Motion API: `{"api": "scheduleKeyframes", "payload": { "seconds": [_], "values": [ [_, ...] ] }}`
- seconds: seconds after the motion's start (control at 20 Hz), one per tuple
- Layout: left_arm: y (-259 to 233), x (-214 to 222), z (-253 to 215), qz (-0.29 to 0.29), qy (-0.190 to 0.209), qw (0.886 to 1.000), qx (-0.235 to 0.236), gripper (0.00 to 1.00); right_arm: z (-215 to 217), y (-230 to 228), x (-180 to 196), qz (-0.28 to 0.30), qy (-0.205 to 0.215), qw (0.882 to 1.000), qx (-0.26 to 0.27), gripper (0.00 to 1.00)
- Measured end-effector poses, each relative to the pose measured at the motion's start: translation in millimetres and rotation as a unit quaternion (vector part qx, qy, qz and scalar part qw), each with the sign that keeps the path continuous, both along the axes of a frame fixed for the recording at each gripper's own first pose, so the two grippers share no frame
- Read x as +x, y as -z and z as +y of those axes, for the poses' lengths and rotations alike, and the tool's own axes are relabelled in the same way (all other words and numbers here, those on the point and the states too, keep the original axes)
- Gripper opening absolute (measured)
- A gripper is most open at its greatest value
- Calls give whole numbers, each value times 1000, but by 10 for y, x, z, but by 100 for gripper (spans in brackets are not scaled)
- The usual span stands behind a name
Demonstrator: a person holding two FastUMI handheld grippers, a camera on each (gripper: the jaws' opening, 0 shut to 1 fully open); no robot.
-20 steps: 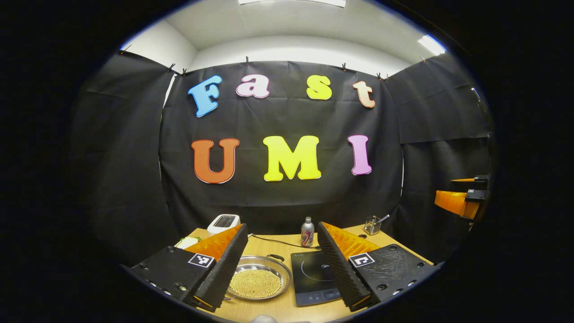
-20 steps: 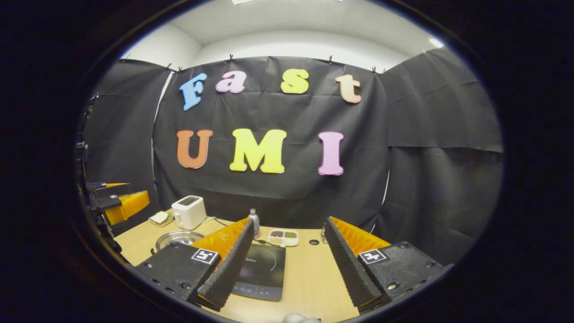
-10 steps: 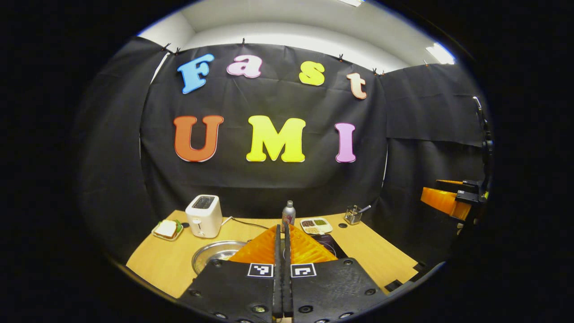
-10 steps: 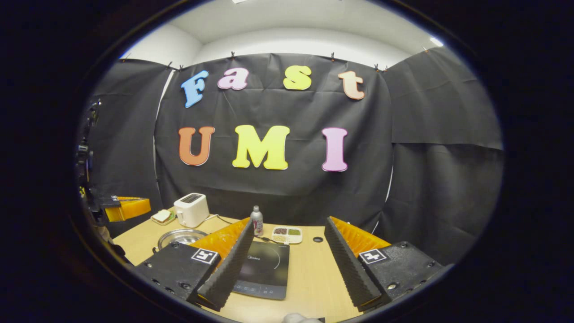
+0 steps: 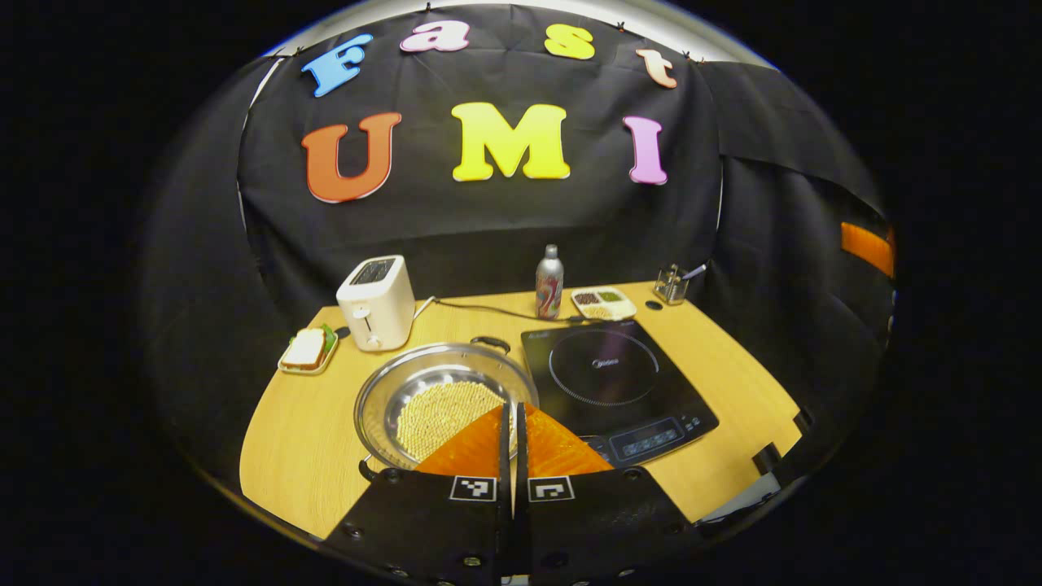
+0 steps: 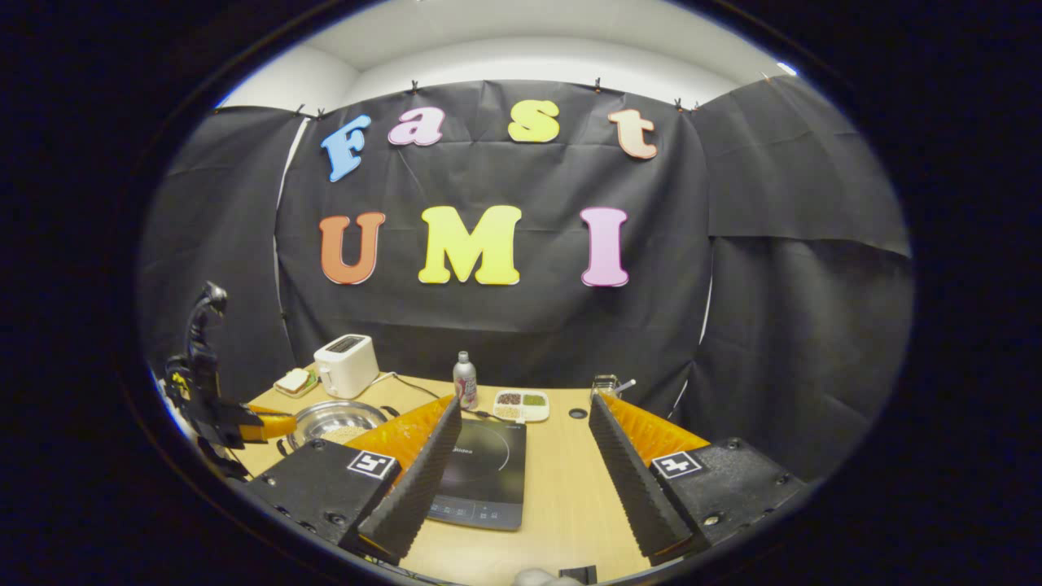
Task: First push the handle of the pot to place it horizontally, then grasp the pot with both hands and set it on the induction cooktop.
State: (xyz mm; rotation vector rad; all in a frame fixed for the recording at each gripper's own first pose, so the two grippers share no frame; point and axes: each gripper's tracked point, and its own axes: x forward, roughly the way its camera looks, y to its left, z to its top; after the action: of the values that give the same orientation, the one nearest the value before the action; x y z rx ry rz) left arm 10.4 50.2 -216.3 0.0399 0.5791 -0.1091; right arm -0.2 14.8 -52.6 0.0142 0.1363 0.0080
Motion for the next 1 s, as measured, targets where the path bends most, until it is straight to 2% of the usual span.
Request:
{"api": "scheduleKeyframes", "payload": {
  "seconds": [0.15,0.2,0.5,0.7,1.0],
  "values": [
    [365,-135,158,59,-1,998,2,0,-73,108,-2,14,9,1000,2,97],
    [466,-151,217,74,1,997,8,0,-79,133,0,18,10,1000,4,99],
    [1071,-325,455,187,32,981,34,0,-101,219,3,30,12,999,5,97],
    [1284,-318,694,229,54,970,65,0,-102,274,19,40,10,999,7,97],
    [1372,-246,1003,251,54,961,105,0,-115,328,45,47,11,999,8,99]
  ]
}}
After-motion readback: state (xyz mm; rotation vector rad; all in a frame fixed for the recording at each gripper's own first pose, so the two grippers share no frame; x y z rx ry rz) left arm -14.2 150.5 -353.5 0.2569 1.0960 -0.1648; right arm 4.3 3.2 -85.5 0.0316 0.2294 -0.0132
